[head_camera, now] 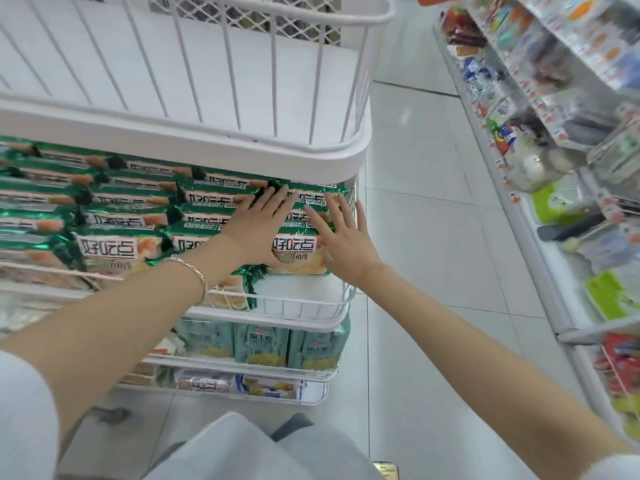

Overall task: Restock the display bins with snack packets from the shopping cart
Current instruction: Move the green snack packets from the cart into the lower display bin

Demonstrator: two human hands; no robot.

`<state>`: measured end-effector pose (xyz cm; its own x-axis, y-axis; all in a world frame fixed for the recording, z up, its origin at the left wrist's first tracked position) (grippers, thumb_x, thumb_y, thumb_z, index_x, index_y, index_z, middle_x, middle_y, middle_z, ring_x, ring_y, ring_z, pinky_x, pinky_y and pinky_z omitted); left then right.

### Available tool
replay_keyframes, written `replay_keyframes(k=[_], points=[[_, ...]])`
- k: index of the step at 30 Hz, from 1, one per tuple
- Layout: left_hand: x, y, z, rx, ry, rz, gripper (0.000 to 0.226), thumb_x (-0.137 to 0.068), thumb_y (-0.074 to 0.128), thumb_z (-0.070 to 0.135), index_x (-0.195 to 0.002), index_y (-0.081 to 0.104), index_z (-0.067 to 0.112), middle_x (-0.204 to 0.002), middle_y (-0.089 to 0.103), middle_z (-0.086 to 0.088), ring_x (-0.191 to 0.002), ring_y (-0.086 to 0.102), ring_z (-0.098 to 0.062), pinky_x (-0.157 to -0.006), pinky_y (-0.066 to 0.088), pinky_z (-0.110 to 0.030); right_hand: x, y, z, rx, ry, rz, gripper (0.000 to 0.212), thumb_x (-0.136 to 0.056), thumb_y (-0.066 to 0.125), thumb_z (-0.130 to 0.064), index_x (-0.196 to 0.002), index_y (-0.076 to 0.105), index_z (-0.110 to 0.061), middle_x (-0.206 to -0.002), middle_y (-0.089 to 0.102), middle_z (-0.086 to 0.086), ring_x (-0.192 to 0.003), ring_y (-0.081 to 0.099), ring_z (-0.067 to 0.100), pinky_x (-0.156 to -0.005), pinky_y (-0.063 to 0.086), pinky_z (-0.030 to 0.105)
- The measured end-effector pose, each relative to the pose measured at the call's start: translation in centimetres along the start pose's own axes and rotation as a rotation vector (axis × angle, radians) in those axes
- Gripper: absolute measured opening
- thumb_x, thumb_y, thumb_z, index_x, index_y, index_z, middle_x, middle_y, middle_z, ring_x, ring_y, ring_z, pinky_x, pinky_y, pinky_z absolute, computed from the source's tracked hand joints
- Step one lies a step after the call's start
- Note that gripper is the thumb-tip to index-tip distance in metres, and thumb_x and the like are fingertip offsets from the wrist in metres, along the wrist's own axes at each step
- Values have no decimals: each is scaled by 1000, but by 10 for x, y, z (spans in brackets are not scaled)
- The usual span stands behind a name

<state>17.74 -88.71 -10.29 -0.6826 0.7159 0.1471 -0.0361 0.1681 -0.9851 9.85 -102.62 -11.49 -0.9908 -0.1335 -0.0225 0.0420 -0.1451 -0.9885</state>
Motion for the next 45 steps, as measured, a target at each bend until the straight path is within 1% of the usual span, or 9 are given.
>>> replay_keyframes(k=[4, 12, 14, 17, 20, 24, 35, 41, 45], points=[[-2, 5, -3, -14, 38, -28, 140, -68, 67, 80, -156, -21, 15, -165, -19, -7, -154, -11, -25, -124, 4, -48, 7, 9, -20, 120, -266, -16, 116, -85, 73, -24, -153, -20, -41, -164, -20, 11, -151, -16, 36, -120, -2, 62], [-3, 1, -2, -2, -19, -21, 137, -71, 66, 78, -156, -19, 11, -166, -18, -4, -153, -12, -22, -123, 1, -44, -1, 10, -24, 219, -208, -79, 98, -98, 54, -28, -151, -28, -37, -159, -30, 11, -151, -16, 36, -121, -1, 59], [3, -3, -3, 57, 5, -58, 128, -78, 68, 68, -157, -16, 13, -166, -18, -4, -153, -12, -22, -124, 1, -44, 0, -2, -25, 74, -224, -113, 85, -98, 53, -34, -157, -9, -38, -166, -14, 10, -153, -11, 34, -122, -2, 58], [30, -23, -25, 219, -13, 63, 91, -93, 60, 49, -160, 8, 17, -168, 2, -5, -154, 5, -23, -124, 7, -44, 4, -31, -24, -461, -20, 69, 47, -93, 54, -34, -139, 56, -25, -160, 31, 13, -149, 23, 33, -120, 16, 59], [78, -36, -67, 286, -78, 289, 64, -96, 58, 36, -152, 36, 15, -160, 33, -8, -147, 31, -27, -122, 23, -47, -5, -57, -53, -558, 71, 222, 45, -89, 49, -40, -122, 69, -17, -148, 47, 18, -140, 39, 36, -118, 23, 58], [154, -23, -140, 298, -257, 340, 56, -94, 59, 33, -145, 45, 14, -151, 47, -11, -138, 43, -31, -114, 36, -49, -38, -86, -144, -464, -74, 183, 46, -95, 58, -34, -135, 60, -12, -155, 37, 19, -146, 29, 35, -122, 8, 50], [461, 83, -313, 451, -852, 204, 48, -97, 54, 33, -140, 48, 12, -142, 50, -12, -130, 49, -33, -105, 41, -45, -96, -93, -482, -419, -543, -89, 51, -96, 58, -31, -143, 49, -12, -163, 19, 16, -151, 15, 30, -123, 11, 46], [651, 152, -343, 536, -1268, 143, 41, -93, 54, 36, -129, 55, 16, -124, 60, -10, -114, 60, -34, -90, 51, -45, -96, -77, -634, -391, -694, -209, 46, -94, 60, -30, -137, 57, -16, -160, 27, 11, -148, 23, 31, -119, 17, 42], [742, 187, -341, 667, -1488, 169, 39, -86, 48, 47, -108, 64, 18, -108, 65, -10, -101, 64, -34, -83, 55, -46, -94, -63, -717, -312, -836, -279, 46, -93, 62, -29, -137, 58, -17, -160, 30, 14, -146, 28, 35, -120, 21, 45]])
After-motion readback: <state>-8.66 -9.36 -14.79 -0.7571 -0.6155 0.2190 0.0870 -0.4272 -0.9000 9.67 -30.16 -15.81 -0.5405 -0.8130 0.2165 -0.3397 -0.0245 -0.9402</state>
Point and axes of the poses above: each hand's wrist, its own x-axis away from the middle knuckle, its own y-axis out of the palm, z = x × y, the point moved 6 cm from there along -x, towards the middle knuckle
